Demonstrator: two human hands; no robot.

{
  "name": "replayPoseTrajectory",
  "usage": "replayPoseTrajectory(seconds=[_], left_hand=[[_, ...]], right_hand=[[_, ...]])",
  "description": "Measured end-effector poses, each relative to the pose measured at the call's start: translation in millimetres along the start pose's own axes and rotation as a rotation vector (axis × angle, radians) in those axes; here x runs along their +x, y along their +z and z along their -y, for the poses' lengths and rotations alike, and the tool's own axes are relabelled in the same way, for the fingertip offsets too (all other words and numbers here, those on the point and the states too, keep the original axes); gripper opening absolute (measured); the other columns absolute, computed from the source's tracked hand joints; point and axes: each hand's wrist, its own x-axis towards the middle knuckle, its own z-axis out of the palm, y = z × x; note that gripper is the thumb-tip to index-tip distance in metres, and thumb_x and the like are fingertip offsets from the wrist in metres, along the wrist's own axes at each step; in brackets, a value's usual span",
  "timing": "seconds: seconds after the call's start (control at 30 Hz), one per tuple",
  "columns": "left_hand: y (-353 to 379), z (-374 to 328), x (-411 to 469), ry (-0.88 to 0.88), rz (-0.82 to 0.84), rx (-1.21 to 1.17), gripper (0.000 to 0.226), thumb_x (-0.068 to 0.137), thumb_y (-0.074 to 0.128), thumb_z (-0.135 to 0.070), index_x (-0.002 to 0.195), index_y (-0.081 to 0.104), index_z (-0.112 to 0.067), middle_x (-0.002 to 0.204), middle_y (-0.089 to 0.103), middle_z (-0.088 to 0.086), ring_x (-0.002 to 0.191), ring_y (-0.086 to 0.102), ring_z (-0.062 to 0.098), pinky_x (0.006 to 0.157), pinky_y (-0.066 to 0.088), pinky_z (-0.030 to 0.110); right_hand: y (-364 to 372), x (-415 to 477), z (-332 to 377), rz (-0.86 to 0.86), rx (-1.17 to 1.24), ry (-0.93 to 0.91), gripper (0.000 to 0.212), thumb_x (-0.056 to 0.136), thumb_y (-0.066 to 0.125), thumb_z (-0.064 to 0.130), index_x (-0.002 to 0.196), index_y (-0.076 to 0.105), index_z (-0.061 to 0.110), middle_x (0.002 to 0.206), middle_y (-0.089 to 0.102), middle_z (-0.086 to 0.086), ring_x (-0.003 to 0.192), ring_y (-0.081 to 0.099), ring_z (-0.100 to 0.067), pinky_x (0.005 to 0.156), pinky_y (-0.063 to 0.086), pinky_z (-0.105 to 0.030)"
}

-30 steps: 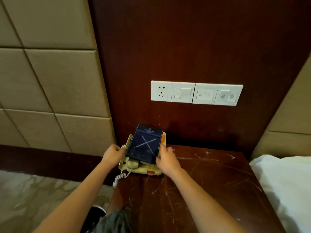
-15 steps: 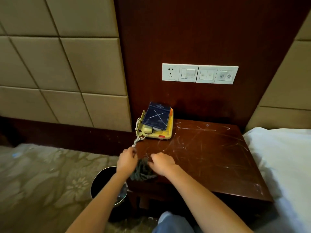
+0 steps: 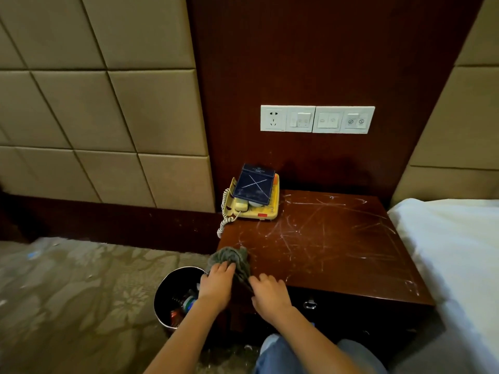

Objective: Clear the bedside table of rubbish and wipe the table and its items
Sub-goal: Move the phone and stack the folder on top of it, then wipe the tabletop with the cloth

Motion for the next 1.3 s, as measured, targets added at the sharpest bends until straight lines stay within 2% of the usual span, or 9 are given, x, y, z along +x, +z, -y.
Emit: replayPoseTrajectory(seconds=[0.17,0.43,0.6,0.7,0.77,0.93,1.1,1.2,1.3], left_hand=[[-12.3,-12.4,-1.1,-0.002,-0.126,-0.156,0.039,0.095,0.042,-0.017,0.133,0.042,-0.025,0.136,0.047,-0.001,0.13,0.037,0.023,0.105,0.031,0.042],[-58.8,-53.0,-13.9,0.131,-0.297,-0.594,0.032,0.086,0.049,-0.006,0.113,0.046,-0.022,0.11,0.059,-0.003,0.106,0.057,0.02,0.09,0.047,0.045],[-87.0,-53.0,-26.8,0.152,-0.284,-0.64,0.039,0.088,0.048,-0.007,0.125,0.048,-0.022,0.116,0.056,-0.002,0.105,0.058,0.018,0.088,0.052,0.042],[-99.7,-54.6,-31.1,0.204,-0.29,-0.621,0.036,0.088,0.049,-0.006,0.121,0.056,-0.017,0.114,0.057,0.003,0.104,0.056,0.02,0.087,0.05,0.036],[-109.6,-62.0,-36.6,0.222,-0.269,-0.636,0.032,0.089,0.049,-0.004,0.119,0.057,-0.011,0.112,0.057,0.005,0.099,0.054,0.017,0.074,0.047,0.024],[-136.7,-100.7,-61.6,0.172,-0.407,-0.732,0.022,0.093,0.053,-0.02,0.113,0.052,-0.01,0.096,0.057,0.002,0.08,0.056,0.016,0.065,0.047,0.027],[-160.1,-164.1,-97.3,0.409,0.095,-1.065,0.032,0.093,0.055,-0.025,0.122,0.047,-0.015,0.099,0.058,-0.005,0.086,0.056,0.006,0.067,0.047,0.018],[-155.0,-177.8,-98.5,0.387,0.149,-1.175,0.033,0.09,0.06,-0.027,0.119,0.052,-0.013,0.103,0.062,-0.005,0.095,0.06,0.009,0.079,0.05,0.02],[-146.9,-183.2,-99.4,0.393,0.207,-1.194,0.032,0.089,0.061,-0.031,0.114,0.058,-0.012,0.102,0.066,-0.004,0.093,0.062,0.008,0.074,0.049,0.018]], right_hand=[[-2.8,-8.2,-4.8,-0.046,0.05,0.008,0.037,0.097,0.048,0.029,0.129,0.042,0.013,0.129,0.049,-0.011,0.121,0.046,-0.032,0.098,0.037,-0.046],[-71.1,-34.7,-29.0,-0.459,0.29,0.029,0.013,0.095,0.047,0.02,0.1,0.057,0.015,0.098,0.059,-0.001,0.089,0.059,-0.02,0.078,0.049,-0.033],[-123.3,-65.6,-52.5,-0.648,0.805,0.188,0.007,0.098,0.044,0.015,0.094,0.049,0.012,0.079,0.055,0.001,0.06,0.052,-0.012,0.05,0.041,-0.021],[-145.4,-79.4,-61.0,-0.659,1.036,0.265,0.01,0.101,0.038,0.015,0.098,0.047,0.011,0.083,0.052,-0.001,0.071,0.053,-0.016,0.063,0.05,-0.029],[-151.6,-89.1,-62.8,-0.677,1.092,0.28,0.011,0.102,0.036,0.017,0.098,0.046,0.013,0.085,0.052,-0.003,0.078,0.057,-0.023,0.077,0.054,-0.04],[-164.7,-110.6,-65.1,-0.803,0.937,0.158,0.009,0.101,0.04,0.015,0.102,0.049,0.013,0.081,0.054,0.002,0.068,0.052,-0.013,0.062,0.043,-0.029],[-186.0,-119.7,-61.9,-0.701,0.758,0.028,0.008,0.098,0.047,0.015,0.093,0.054,0.018,0.079,0.055,0.007,0.073,0.053,-0.01,0.067,0.041,-0.027],[-198.8,-130.5,-71.8,-0.624,0.71,0.021,0.009,0.098,0.047,0.016,0.093,0.055,0.018,0.087,0.059,0.002,0.083,0.057,-0.013,0.071,0.046,-0.026],[-207.5,-142.2,-93.2,-0.618,0.619,0.038,0.01,0.098,0.047,0.016,0.092,0.055,0.019,0.079,0.055,0.005,0.072,0.051,-0.007,0.056,0.038,-0.014]])
